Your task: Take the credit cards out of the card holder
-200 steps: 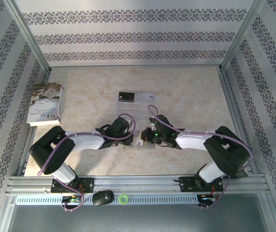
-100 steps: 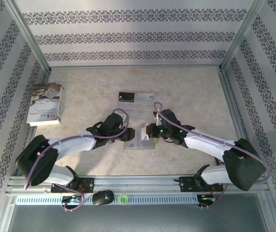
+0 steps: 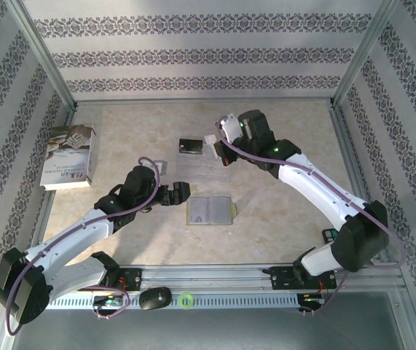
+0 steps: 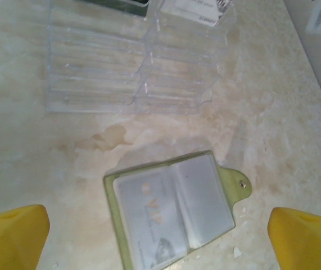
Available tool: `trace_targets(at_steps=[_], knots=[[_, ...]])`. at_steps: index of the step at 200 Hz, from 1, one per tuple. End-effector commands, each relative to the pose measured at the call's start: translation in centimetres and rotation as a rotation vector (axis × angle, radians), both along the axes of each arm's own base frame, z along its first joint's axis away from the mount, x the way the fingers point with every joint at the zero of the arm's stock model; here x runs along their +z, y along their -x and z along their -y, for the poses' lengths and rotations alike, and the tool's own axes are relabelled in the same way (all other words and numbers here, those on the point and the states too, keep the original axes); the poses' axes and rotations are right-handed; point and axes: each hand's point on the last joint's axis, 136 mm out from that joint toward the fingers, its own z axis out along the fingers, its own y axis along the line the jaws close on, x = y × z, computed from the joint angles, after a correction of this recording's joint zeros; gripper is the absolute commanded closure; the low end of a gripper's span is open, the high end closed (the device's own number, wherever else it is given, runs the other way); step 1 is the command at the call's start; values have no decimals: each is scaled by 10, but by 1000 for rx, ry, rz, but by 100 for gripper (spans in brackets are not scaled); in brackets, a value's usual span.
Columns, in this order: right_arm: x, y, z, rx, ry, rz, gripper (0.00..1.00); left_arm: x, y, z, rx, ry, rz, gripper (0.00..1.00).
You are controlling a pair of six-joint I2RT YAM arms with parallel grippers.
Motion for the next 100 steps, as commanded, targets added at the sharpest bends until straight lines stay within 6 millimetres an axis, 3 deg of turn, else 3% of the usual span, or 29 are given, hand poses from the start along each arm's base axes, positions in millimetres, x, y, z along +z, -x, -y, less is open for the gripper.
trace_targets(at_steps=[1, 45, 100], knots=[[-4, 4, 2, 190, 193, 73, 100, -15, 12, -15, 35, -35, -71, 1], [-4, -20, 0, 329, 419, 141, 100, -12, 10, -27, 70, -82, -80, 1], [-38, -55, 7, 401, 666, 145, 100, -5, 5, -49, 135, -171, -82, 0]])
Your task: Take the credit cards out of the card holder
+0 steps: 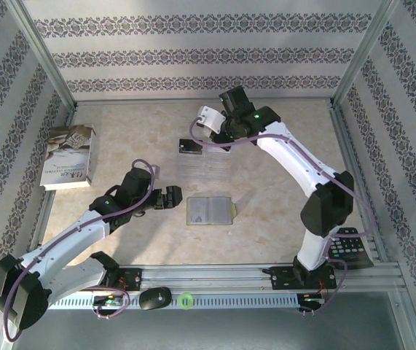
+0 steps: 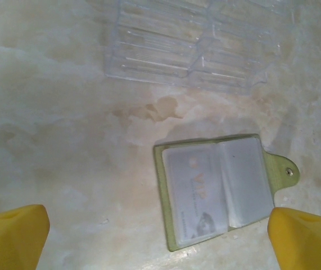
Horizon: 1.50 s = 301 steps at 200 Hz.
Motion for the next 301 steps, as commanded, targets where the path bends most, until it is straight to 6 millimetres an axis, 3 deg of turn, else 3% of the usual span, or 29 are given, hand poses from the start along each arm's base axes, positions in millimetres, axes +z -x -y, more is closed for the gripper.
trace_targets(at_steps=[1, 90, 202, 301], knots=[[-16, -4, 12, 69, 175, 11, 100, 9, -4, -19, 45, -69, 9, 0], [-56, -8, 9, 184, 303, -21, 100, -8, -9, -35, 98, -109, -41, 1], [-72, -22, 13, 186, 357, 9, 100, -19, -15, -37, 103, -100, -66, 1], [-96, -18, 12, 200, 374, -46, 100, -24, -18, -37, 109, -88, -78, 1]])
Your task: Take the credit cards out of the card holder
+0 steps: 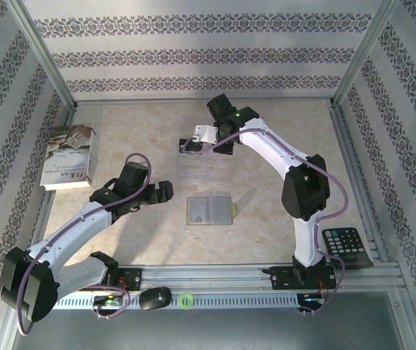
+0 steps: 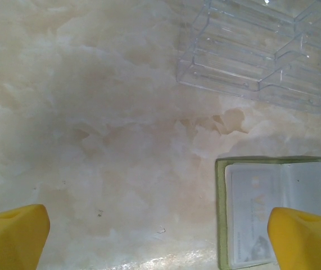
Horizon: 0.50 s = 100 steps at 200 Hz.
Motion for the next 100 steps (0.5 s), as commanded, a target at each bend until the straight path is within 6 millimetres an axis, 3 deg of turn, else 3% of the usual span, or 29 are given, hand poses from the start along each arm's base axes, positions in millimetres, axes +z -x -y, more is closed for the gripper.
trace_targets(at_steps=[1, 58, 100], knots=[[-16, 3, -1, 12, 32, -26, 100, -3, -3, -2, -4, 5, 6, 1], [-20, 0, -1, -3, 31, -16, 100, -5, -4, -1, -5, 14, -1, 1], [-19, -6, -3, -15, 24, 21, 93, -6, -4, 1, -8, 26, -7, 0]])
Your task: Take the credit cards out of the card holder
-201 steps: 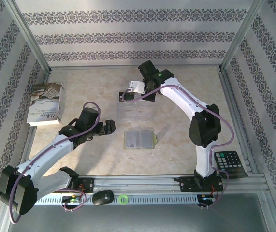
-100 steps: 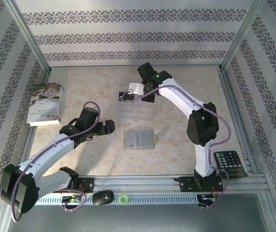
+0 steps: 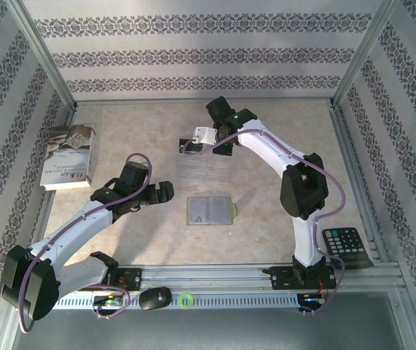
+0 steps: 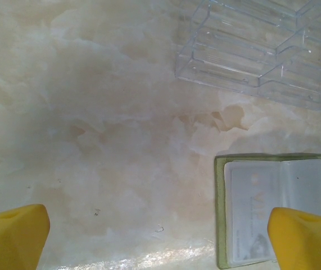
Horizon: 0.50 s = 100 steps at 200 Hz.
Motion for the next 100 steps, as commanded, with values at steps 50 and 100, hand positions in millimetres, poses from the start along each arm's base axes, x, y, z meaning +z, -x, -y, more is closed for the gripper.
trace_targets(at_steps=[50, 100], knots=[[5, -12, -7, -26, -17, 80, 78, -2, -4, -2, 1, 15, 11, 1], [48, -22, -17, -79, -162, 195, 72, 5, -6, -6, 24, 19, 45, 1]])
